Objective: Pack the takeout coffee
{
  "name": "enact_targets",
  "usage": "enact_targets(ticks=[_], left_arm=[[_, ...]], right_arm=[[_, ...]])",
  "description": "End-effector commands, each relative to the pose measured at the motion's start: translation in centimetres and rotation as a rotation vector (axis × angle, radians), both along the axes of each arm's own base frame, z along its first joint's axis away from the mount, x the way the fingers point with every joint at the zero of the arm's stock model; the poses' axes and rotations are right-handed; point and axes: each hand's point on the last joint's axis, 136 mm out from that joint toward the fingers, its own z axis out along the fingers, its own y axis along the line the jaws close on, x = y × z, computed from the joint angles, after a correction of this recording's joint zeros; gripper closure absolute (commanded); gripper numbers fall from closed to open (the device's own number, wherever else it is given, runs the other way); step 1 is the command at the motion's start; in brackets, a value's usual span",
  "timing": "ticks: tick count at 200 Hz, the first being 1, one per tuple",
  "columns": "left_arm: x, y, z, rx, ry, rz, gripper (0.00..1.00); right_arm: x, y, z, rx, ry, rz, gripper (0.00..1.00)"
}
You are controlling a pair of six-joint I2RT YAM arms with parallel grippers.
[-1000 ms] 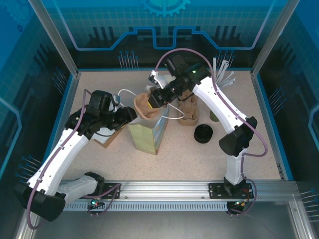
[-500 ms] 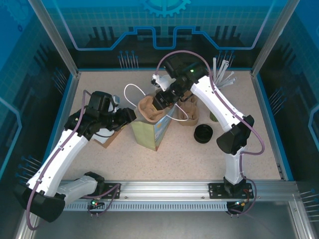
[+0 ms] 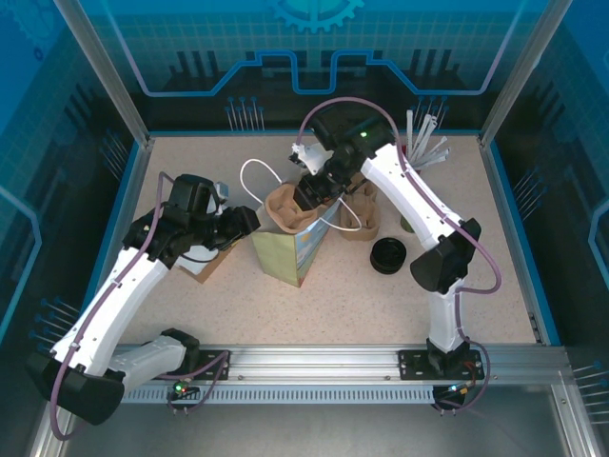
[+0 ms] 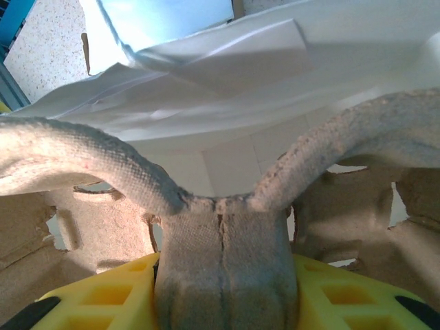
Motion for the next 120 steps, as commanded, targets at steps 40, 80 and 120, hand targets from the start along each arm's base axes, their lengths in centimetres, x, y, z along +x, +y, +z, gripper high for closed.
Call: enact_targets(ticks=[40, 80, 120], left_arm=[[-0.5, -0.6, 0.0, -0.041, 0.001, -0.032, 0.53], [-0.6, -0.8, 0.2, -0.046, -0.008, -0.043, 0.53], [-0.5, -0.4, 0.1, -0.031, -0.008, -0.02, 0.55]], right_arm=[[0.0, 0.8, -0.1, 0.03, 0.06, -0.052, 0.58], [0.5, 0.6, -0.3, 0.017, 0.046, -0.069, 0.58], [0.3, -0.4, -1.2, -0.071, 0.008, -0.041, 0.58]])
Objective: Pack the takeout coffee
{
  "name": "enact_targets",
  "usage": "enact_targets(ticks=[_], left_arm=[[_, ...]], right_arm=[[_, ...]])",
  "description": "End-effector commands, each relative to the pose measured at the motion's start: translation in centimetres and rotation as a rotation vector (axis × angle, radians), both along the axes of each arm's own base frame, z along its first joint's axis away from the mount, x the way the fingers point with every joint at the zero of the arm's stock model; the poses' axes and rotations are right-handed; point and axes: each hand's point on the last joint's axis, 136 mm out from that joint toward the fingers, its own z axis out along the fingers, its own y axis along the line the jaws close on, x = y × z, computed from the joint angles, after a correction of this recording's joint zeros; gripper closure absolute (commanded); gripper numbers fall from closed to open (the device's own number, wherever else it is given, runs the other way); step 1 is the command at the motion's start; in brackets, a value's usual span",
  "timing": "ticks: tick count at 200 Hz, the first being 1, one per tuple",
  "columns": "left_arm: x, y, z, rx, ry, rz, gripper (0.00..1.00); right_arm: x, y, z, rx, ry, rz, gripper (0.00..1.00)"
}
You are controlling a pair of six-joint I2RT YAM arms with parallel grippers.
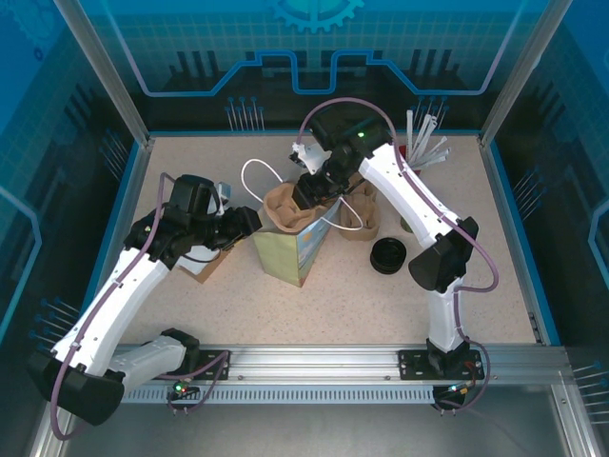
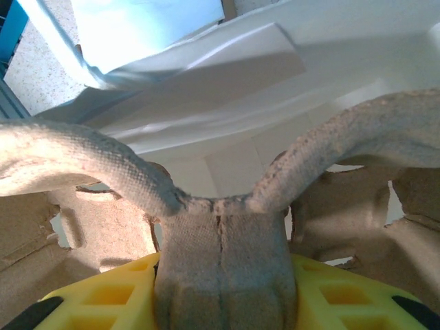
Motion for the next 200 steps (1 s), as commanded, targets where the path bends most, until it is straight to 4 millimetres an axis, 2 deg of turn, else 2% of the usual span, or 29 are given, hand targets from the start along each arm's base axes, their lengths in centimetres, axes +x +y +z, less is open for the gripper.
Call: enact_targets(ticks=[1, 52, 77, 170, 200], left_arm=[[-0.5, 0.2, 0.1, -0.001, -0.002, 0.002, 0.55], [-0.2, 0.0, 0.5, -0.014, -0.019, 0.004, 0.67], [0.1, -0.1, 0.9, -0.021, -0.03, 0.005, 0.7], [0.6, -1.7, 2.9, -0.036, -0.06, -0.035, 0.73], [0.7, -2.1, 3.3, -0.03, -0.071, -0.042, 0.73]], right_arm=[[-0.1, -0.6, -0.7, -0.066, -0.018, 0.017, 0.58], [-0.7, -1.4, -1.0, -0.167, -0.083, 0.092, 0.58], [-1.1, -1.5, -1.3, -0.202, -0.093, 0.122, 0.57], [-2.1, -1.0, -2.9, -0.323, -0.123, 0.209, 0.57], [-2.3, -1.4, -3.4, -0.361, -0.117, 0.224, 0.57]])
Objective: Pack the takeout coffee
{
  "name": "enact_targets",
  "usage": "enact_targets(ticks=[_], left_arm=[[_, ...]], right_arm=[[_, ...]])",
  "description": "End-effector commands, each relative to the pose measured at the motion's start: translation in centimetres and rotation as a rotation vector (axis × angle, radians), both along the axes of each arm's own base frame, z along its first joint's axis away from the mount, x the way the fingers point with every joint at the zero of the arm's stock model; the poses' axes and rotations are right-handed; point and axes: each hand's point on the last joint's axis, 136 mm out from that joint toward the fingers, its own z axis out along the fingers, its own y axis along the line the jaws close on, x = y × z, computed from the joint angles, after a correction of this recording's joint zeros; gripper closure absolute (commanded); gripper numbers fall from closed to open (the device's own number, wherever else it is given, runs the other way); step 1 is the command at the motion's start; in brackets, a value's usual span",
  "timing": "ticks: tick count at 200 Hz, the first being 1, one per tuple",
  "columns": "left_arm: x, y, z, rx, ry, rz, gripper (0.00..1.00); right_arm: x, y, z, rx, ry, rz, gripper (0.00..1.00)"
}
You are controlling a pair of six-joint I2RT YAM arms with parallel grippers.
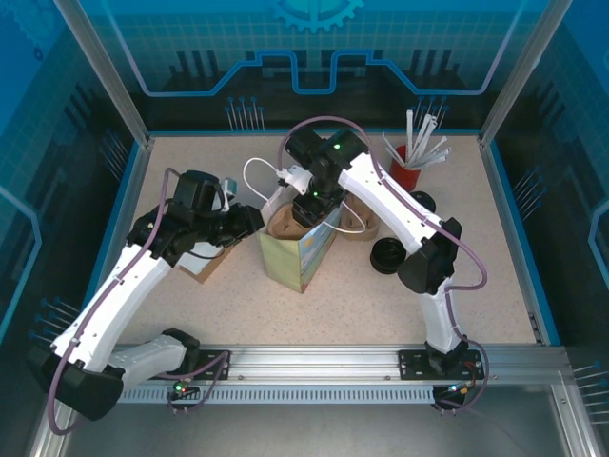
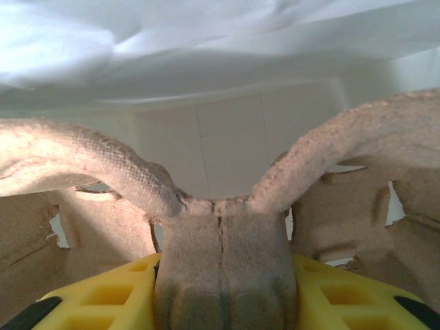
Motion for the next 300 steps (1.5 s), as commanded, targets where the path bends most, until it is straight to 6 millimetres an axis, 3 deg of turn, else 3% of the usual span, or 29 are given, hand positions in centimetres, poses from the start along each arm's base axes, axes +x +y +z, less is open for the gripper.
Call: enact_targets(ticks=[1, 41, 118, 224, 300], left_arm=[[0.5, -0.5, 1.8, -0.018, -0.037, 0.005, 0.73], [0.6, -1.0, 1.8, -0.013, -0.039, -0.004, 0.73], [0.8, 0.0, 1.1, 0.024, -0.018, 0.06, 0.76], [0.8, -0.5, 1.7, 0.007, -0.024, 0.042, 0.76], [0.7, -1.4, 1.7, 0.002, -0.02, 0.018, 0.76]], right_arm=[[-0.6, -0.6, -0.2, -0.062, 0.003, 0.029, 0.57], [-1.0, -0.9, -0.5, -0.085, 0.009, 0.044, 0.57], [-1.6, -0.4, -0.3, -0.053, -0.015, 0.07, 0.57], [-2.1, -1.5, -3.2, -0.169, 0.038, 0.061, 0.56], [-1.8, -1.2, -4.7, -0.189, 0.065, 0.056, 0.56]])
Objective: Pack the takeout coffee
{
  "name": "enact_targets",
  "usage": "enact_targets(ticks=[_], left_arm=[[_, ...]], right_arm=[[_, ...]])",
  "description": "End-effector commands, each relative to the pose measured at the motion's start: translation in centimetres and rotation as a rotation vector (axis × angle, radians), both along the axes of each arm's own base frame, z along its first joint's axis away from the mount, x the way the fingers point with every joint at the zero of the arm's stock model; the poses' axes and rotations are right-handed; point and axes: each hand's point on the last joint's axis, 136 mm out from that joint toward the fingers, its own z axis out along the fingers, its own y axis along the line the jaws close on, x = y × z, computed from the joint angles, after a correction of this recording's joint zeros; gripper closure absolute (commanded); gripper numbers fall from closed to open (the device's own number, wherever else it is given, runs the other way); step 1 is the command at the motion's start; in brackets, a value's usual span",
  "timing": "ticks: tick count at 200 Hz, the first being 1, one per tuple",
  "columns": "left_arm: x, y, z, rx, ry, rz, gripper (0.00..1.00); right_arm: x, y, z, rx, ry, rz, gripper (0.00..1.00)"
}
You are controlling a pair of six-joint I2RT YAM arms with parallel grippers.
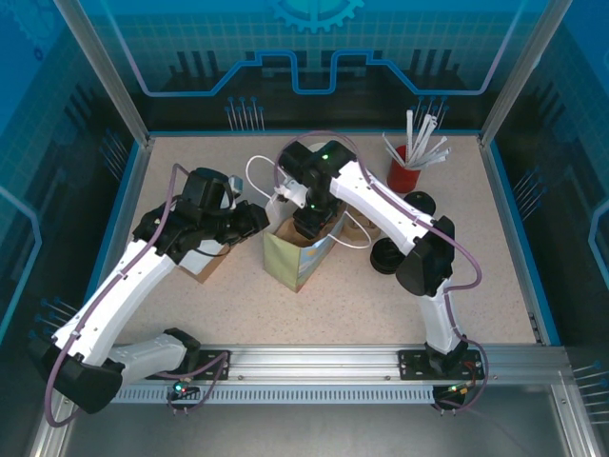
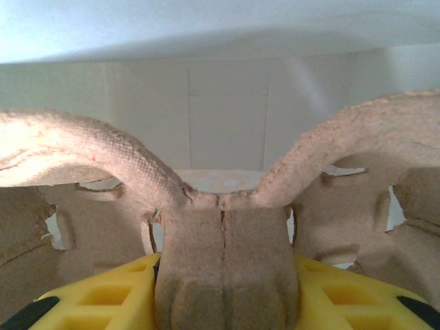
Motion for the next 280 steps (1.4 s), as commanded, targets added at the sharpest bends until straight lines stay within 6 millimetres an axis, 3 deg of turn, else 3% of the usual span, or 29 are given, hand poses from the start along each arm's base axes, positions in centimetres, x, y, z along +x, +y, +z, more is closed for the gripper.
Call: enact_targets(ticks=[1, 131, 280], left_arm=[[0.3, -0.5, 1.5, -0.028, -0.024, 0.005, 0.76], [-0.1, 0.5, 1.9, 0.013, -0.038, 0.032, 0.79], [-0.5, 0.3, 2.5, 0.041, -0.066, 0.017, 0.81]], right_arm=[[-0.7, -0.4, -1.4, -0.066, 0.042, 0.013, 0.56], [-1.0, -1.8, -3.1, -0.158, 0.071, 0.043, 0.55], [-1.3, -2.5, -7.3, -0.307, 0.112, 0.085, 0.54]])
